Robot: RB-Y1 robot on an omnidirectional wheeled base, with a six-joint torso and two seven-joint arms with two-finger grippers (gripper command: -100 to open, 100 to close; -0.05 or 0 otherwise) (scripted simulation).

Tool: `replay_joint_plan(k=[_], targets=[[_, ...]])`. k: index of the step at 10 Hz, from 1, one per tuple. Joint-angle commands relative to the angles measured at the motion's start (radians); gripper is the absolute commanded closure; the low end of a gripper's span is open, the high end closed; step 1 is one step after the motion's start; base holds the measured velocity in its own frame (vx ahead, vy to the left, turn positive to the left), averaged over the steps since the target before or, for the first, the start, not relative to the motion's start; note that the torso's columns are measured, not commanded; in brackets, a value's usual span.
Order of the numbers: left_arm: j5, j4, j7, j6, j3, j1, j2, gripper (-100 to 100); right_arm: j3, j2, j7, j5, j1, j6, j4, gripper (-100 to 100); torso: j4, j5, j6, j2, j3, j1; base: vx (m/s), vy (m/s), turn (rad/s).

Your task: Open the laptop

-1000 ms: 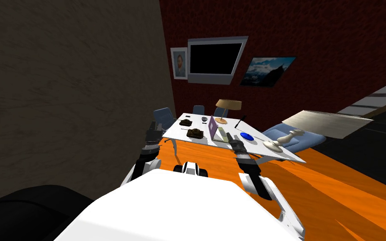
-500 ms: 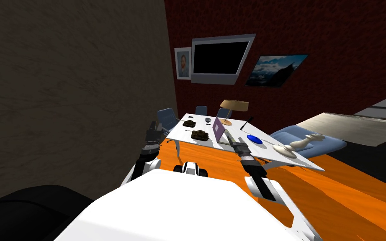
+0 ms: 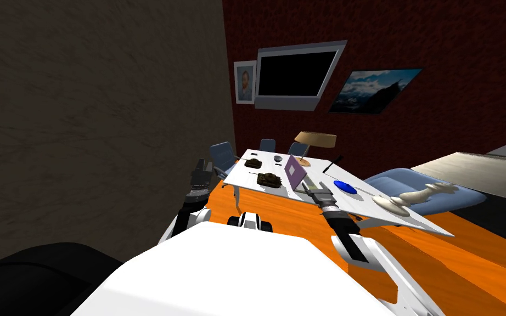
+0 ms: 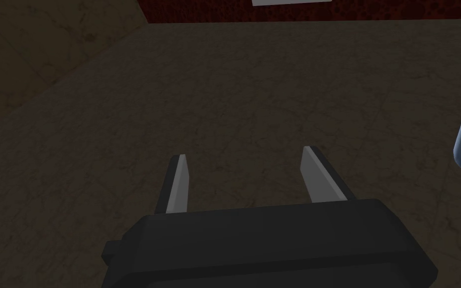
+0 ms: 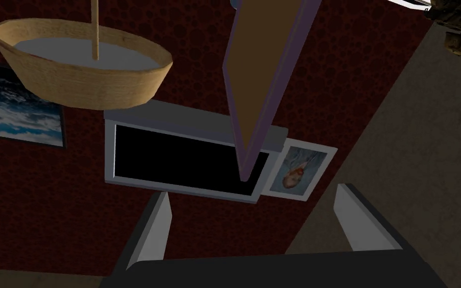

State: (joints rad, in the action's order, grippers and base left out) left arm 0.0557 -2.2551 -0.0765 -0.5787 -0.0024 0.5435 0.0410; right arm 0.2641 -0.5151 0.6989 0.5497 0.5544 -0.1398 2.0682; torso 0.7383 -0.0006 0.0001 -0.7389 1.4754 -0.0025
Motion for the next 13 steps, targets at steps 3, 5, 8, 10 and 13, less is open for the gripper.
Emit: replay_joint_plan(k=[3, 5, 8, 10, 13], targets=[[0.0, 0.0, 0.0, 0.0, 0.0, 0.0, 0.0, 0, 0.042, -0.112, 0.11, 0.136, 0.016, 0.06, -0.057, -100, 0.0, 0.001, 0.0, 0.001, 0.001, 0.004, 0.043, 0.099, 0.05], [0.0, 0.0, 0.0, 0.0, 0.0, 0.0, 0.0, 0, 0.061, -0.172, 0.158, 0.195, 0.023, 0.086, -0.082, -100, 0.0, 0.001, 0.0, 0.002, 0.001, 0.005, 0.067, 0.134, 0.043], [0.0, 0.0, 0.0, 0.0, 0.0, 0.0, 0.0, 0, 0.085, -0.244, 0.219, 0.269, 0.033, 0.119, -0.112, -100, 0.0, 0.0, 0.0, -0.001, 0.0, 0.001, 0.04, 0.099, 0.036], [0.0, 0.0, 0.0, 0.0, 0.0, 0.0, 0.0, 0, 0.098, -0.282, 0.251, 0.308, 0.038, 0.136, -0.127, -100, 0.0, 0.001, -0.001, 0.0, 0.0, 0.002, 0.028, 0.076, 0.028], [0.0, 0.0, 0.0, 0.0, 0.0, 0.0, 0.0, 0, 0.116, -0.339, 0.296, 0.362, 0.046, 0.159, -0.144, -100, 0.0, 0.001, 0.0, 0.001, 0.001, 0.003, 0.031, 0.072, 0.03]])
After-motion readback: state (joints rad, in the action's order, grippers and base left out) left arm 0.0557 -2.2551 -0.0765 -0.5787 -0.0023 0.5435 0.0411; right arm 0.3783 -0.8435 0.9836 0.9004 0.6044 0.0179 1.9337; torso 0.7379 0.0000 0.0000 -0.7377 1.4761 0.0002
